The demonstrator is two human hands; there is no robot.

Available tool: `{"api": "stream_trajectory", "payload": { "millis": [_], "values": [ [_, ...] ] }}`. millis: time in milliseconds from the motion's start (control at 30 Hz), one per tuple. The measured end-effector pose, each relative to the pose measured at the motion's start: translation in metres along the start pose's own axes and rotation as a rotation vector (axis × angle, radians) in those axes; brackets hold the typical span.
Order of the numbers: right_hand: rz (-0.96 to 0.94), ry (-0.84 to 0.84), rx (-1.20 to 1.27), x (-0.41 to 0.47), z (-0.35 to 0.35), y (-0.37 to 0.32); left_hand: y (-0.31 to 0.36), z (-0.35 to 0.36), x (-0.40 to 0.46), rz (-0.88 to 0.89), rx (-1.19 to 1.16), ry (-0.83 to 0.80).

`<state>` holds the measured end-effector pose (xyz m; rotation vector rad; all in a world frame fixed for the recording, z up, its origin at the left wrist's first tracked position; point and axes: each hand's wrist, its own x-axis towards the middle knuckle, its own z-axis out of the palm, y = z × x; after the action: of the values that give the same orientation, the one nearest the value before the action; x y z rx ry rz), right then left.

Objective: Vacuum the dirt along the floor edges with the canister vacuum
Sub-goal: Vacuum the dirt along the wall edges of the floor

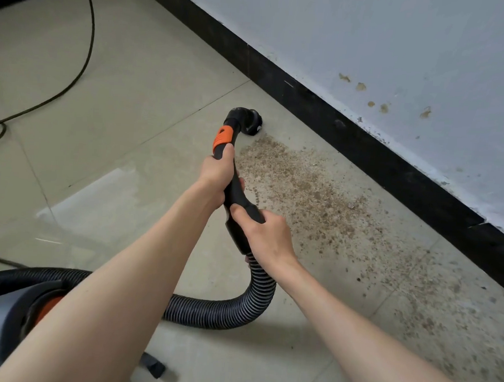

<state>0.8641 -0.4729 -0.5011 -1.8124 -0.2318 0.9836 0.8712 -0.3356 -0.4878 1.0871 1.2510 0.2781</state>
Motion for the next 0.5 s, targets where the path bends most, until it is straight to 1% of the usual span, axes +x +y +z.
{"api": "stream_trajectory", "payload": {
  "millis": [233,333,433,500],
  "values": [
    [-0.062,-0.063,-0.013,0.041,0.01,-0.03,0.033,-0.005,0.037,0.023,0.021,0.096],
    [-0.047,-0.062,0.059,0.041,0.016,-0.027,0.035,-0.008,0.04,0.043,0.099,0.088],
    [-0.006,-0.066,0.102,0.024,0.019,-0.009,0.023,-0.009,0.029,0.067,0.187,0.056],
    [0.006,-0.056,0.115,0.012,0.018,0.0,0.012,-0.009,0.017,0.081,0.196,0.04]
  ]
}}
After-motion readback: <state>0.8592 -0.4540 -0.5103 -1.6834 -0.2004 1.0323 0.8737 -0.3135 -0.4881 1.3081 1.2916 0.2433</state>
